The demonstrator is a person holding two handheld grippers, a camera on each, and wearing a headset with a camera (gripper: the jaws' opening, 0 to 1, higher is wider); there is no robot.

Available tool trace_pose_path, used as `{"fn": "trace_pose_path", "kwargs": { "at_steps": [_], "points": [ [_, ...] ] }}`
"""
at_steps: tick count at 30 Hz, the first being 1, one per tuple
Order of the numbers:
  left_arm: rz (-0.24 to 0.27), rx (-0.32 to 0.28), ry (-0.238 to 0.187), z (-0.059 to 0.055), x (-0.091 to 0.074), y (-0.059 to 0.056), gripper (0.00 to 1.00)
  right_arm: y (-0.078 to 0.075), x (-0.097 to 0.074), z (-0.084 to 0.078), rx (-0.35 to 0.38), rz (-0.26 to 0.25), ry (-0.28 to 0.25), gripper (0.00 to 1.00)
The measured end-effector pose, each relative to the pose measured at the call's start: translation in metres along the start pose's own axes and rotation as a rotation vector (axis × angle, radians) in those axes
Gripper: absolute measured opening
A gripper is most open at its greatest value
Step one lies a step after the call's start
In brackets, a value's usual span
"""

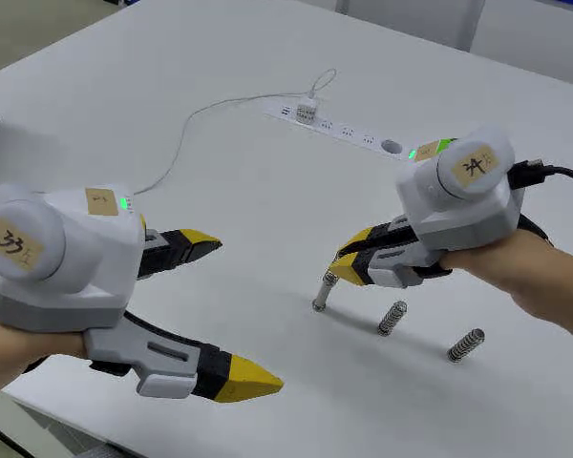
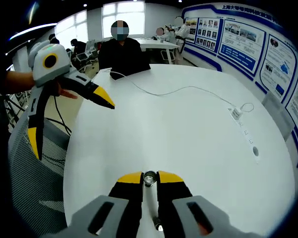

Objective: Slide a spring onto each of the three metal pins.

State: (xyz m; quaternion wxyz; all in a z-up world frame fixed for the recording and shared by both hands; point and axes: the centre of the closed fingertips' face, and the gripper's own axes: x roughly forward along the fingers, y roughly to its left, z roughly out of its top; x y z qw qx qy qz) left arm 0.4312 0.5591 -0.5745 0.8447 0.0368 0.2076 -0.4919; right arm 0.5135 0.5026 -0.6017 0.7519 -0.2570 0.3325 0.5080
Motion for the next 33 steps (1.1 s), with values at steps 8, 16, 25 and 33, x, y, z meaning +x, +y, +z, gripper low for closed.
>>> {"fn": "trace_pose_path", "kwargs": {
  "at_steps": [8, 16, 25, 33],
  "points": [
    [-0.003, -0.005, 0.005, -0.002, 0.0, 0.0, 0.99, 0.002, 0.012, -0.008, -0.016, 0.015, 0.045, 0.11],
    [-0.014, -0.014, -0.004, -0.001, 0.001, -0.001, 0.99, 0.001, 0.022, -0.016, -0.026, 0.025, 0.08, 0.11],
    [-0.021, -0.013, 0.004, -0.002, 0.002, -0.001, 0.99, 0.002, 0.034, -0.024, -0.037, 0.034, 0.119, 0.11],
    [-0.019, -0.014, 0.01, -0.003, 0.001, -0.001, 0.99, 0.003, 0.042, -0.03, -0.026, 0.037, 0.137, 0.11]
  ]
}}
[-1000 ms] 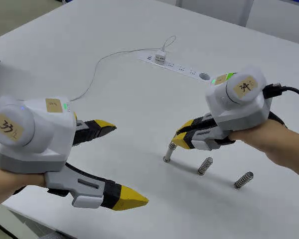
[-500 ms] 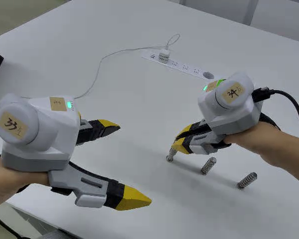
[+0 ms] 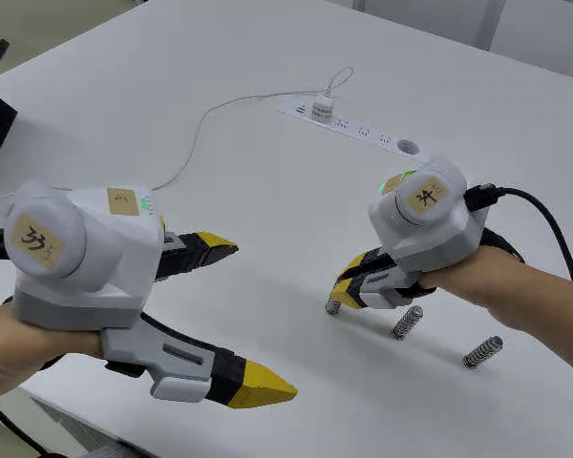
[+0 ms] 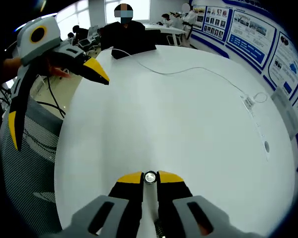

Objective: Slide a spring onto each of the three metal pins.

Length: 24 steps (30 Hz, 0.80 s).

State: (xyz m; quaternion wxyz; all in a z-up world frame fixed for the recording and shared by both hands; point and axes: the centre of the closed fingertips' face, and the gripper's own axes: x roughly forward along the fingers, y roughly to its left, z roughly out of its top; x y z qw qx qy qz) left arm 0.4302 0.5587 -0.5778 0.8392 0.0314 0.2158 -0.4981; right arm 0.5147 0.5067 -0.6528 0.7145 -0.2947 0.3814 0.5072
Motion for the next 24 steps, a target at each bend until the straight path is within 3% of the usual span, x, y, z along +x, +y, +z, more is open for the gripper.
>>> {"fn": "trace_pose_path", "kwargs": {
  "at_steps": [15, 24],
  "points": [
    [0.003, -0.003, -0.001, 0.0025, -0.0006, -0.0011, 0.99, -0.0016, 0.0021, -0.0002, 0.009, -0.021, -0.016, 0.11],
    [0.002, 0.003, 0.016, -0.0006, -0.0008, -0.0034, 0.99, 0.0004, -0.0054, 0.0029, 0.004, -0.033, -0.039, 0.12]
  ]
}}
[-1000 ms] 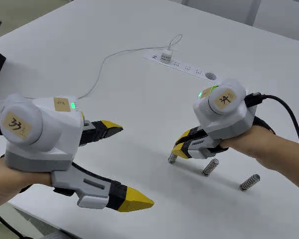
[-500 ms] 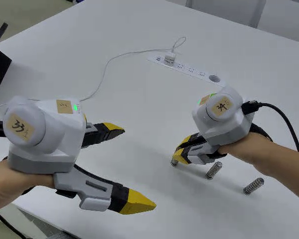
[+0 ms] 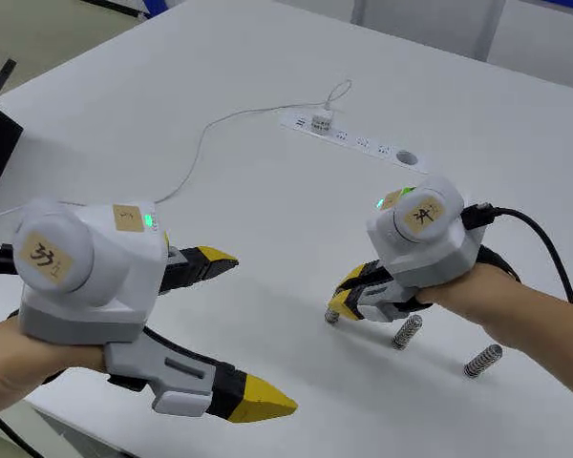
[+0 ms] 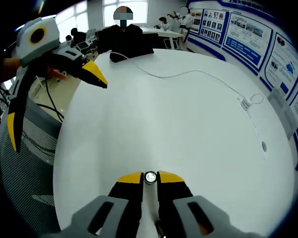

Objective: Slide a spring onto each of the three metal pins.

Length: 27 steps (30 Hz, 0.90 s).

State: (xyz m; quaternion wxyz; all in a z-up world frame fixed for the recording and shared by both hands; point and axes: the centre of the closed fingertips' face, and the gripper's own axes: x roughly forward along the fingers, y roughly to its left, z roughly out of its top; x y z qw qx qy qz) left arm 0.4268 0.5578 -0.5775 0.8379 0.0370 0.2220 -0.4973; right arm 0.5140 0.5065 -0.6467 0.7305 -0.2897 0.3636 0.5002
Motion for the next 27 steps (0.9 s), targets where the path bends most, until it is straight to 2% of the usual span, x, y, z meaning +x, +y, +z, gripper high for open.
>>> {"fn": "trace_pose_path", "kwargs": {
  "at_steps": [9, 13, 18, 23, 27],
  "points": [
    [0.012, 0.006, -0.019, 0.01, -0.004, 0.003, 0.99, 0.0, -0.011, 0.005, 0.008, -0.011, -0.031, 0.13],
    [0.012, 0.01, -0.02, 0.011, -0.004, 0.002, 0.99, -0.002, -0.013, 0.003, 0.001, -0.029, -0.019, 0.13],
    [0.011, 0.019, -0.018, 0.012, -0.006, 0.001, 0.99, -0.002, -0.023, 0.004, 0.01, -0.039, -0.037, 0.13],
    [0.029, 0.024, -0.035, 0.019, -0.008, 0.007, 0.99, -0.009, -0.038, 0.002, 0.045, -0.081, -0.077, 0.17],
    [0.043, 0.015, -0.066, 0.03, -0.012, 0.012, 0.99, -0.012, -0.056, 0.003, 0.082, -0.121, -0.144, 0.18]
  ]
}}
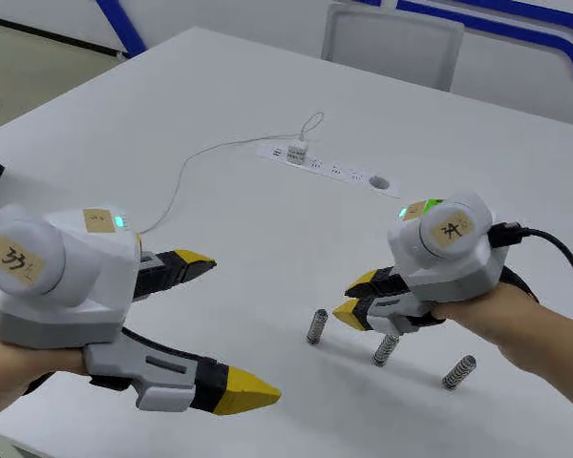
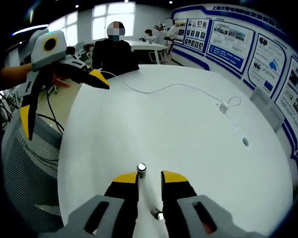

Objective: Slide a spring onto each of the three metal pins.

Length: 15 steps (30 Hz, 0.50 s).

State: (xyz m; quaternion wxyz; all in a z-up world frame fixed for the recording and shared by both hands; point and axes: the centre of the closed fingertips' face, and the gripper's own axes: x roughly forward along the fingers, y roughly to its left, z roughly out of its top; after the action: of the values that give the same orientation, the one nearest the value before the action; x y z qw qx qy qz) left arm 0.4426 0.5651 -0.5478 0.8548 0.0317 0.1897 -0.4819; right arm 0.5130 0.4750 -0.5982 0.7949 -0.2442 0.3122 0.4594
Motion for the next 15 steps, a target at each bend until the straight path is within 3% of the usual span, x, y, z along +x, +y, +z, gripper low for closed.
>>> {"fn": "trace_pose_path", "kwargs": {
  "at_steps": [3, 15],
  "points": [
    [0.007, 0.004, -0.011, 0.006, -0.001, 0.003, 0.99, -0.005, -0.014, 0.005, -0.008, -0.038, -0.06, 0.19],
    [0.025, 0.032, -0.019, 0.015, 0.001, 0.008, 0.99, -0.01, -0.071, 0.001, 0.052, -0.138, -0.19, 0.24]
  ]
}}
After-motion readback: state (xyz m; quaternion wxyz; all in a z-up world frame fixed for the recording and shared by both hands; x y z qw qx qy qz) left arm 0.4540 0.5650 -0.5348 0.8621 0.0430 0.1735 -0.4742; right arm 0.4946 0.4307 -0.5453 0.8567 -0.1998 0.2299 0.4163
